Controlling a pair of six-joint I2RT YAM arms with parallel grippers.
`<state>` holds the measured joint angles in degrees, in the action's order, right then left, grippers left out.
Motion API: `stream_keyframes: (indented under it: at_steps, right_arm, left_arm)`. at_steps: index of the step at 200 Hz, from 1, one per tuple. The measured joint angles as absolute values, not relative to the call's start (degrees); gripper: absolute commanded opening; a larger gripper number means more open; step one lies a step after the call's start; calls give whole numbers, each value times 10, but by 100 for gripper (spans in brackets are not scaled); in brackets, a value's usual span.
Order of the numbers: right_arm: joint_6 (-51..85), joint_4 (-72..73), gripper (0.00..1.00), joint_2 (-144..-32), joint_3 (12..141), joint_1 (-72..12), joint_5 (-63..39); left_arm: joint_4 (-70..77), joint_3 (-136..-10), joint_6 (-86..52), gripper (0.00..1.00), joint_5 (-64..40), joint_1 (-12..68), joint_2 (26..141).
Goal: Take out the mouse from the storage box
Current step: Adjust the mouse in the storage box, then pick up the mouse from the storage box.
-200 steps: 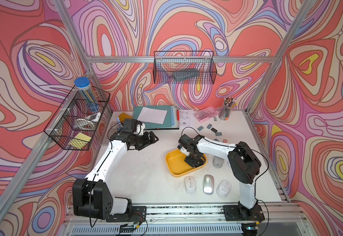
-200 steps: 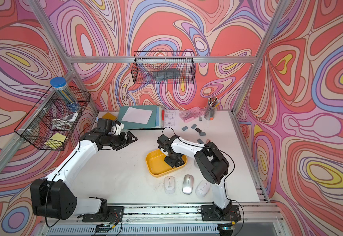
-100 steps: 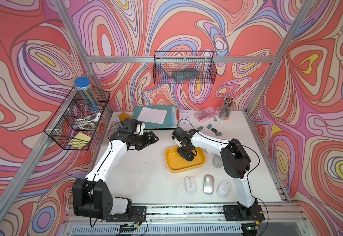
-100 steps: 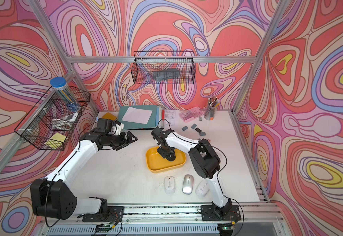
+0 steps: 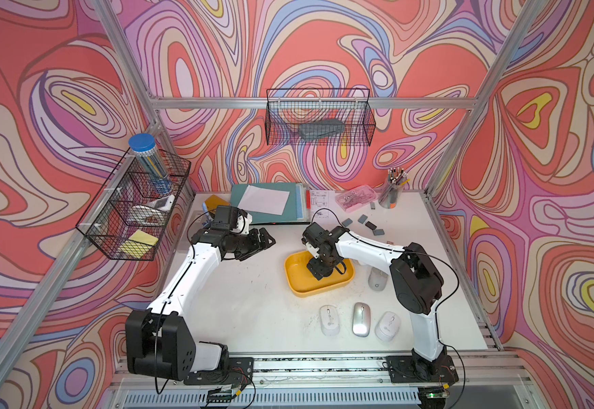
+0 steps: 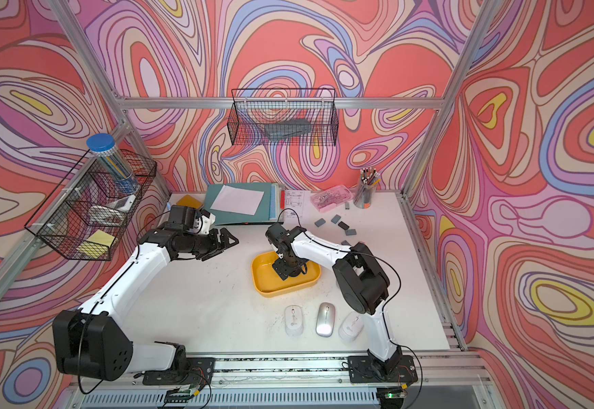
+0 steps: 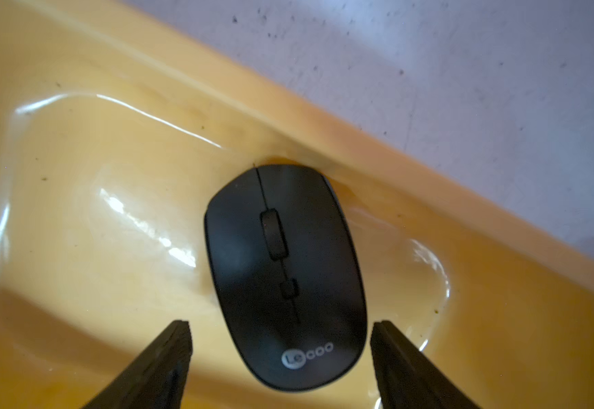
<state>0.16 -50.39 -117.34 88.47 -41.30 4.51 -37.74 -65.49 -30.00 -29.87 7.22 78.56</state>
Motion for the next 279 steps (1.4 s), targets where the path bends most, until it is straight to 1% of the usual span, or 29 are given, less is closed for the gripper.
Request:
stream_keyframes:
  at_steps: [31, 57, 80, 90, 108, 123, 151, 166, 178, 186, 208, 212, 236, 279]
  right_arm:
    - [-4, -489, 77, -1177, 864, -409, 28]
    - [-6, -481, 67, -1183, 864, -408, 19]
    - [-6, -477, 62, -1185, 863, -408, 17]
    - [-6, -474, 63, -1185, 861, -408, 17]
    - [-6, -472, 71, -1185, 861, -408, 18]
    - [-6, -462, 74, -1185, 857, -408, 21]
    - [-6, -439, 75, -1185, 855, -408, 22]
    - [-6, -432, 73, -1186, 855, -408, 23]
    - [-4, -433, 68, -1190, 860, -408, 23]
    - [-3, -432, 63, -1194, 863, -408, 21]
    - [0, -435, 38, -1195, 867, -408, 20]
    - [3, -437, 35, -1195, 868, -408, 20]
    - [2, -448, 30, -1195, 871, -408, 21]
    - [8, -472, 28, -1181, 871, -408, 23]
  left_arm:
    - [-377, -655, -300, 82, -299, 72, 786]
    - [-377, -655, -300, 82, -299, 72, 785]
    - [-377, -655, -300, 82, -299, 74, 785]
    - [-377, -655, -300, 82, -299, 75, 785]
    - [-377, -655, -300, 82, -299, 75, 785]
    - [-377, -655, -300, 82, -299, 75, 785]
    - [-377, -655, -300, 82, -299, 75, 785]
    - [-377, -655, -300, 82, -299, 75, 785]
    - [-377, -655, -300, 82, -299, 75, 785]
    - [-377, -655, -300, 82, -299, 75, 785]
    - [-377, -655, -300, 82, -299, 75, 785]
    - [-377, -655, -300, 82, -299, 75, 785]
    - [-377, -655, -300, 82, -299, 75, 785]
    - [-377, -655, -300, 82, -299, 75, 785]
